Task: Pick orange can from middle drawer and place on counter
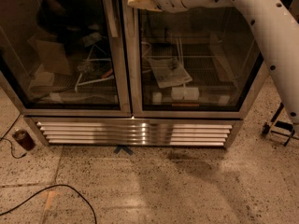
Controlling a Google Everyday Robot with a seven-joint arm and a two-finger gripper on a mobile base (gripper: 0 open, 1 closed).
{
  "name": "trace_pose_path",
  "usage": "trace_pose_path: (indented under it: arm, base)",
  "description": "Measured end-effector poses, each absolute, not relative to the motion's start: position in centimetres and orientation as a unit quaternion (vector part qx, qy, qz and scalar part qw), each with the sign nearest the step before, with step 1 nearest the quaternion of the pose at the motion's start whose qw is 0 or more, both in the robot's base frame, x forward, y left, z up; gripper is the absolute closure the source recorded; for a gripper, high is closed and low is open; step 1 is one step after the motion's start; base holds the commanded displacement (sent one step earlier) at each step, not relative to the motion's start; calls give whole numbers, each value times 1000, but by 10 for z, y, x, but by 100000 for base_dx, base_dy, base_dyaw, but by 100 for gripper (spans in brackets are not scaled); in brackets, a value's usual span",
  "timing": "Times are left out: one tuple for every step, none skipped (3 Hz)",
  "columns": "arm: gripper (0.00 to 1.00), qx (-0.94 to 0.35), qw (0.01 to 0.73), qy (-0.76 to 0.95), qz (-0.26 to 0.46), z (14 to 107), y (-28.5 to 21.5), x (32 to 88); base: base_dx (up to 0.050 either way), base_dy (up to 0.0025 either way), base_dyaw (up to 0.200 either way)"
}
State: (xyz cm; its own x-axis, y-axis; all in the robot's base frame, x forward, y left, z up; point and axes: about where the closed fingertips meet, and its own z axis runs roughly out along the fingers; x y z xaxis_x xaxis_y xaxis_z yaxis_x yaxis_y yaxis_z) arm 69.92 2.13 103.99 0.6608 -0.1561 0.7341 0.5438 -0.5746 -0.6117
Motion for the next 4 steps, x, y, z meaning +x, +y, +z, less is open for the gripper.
trace_pose_path:
  arm:
    - [100, -790, 445, -123, -403, 1035, 24, 705]
    - [100, -786, 443, -125, -413, 1029, 26, 712]
    - [100, -788, 433, -128, -418, 1002, 32, 728]
    - [100, -789, 436, -129, -413, 1004, 35, 723]
  base:
    - [0, 0, 0]
    - [0, 0, 0]
    - [0, 0, 0]
    - [0, 0, 0]
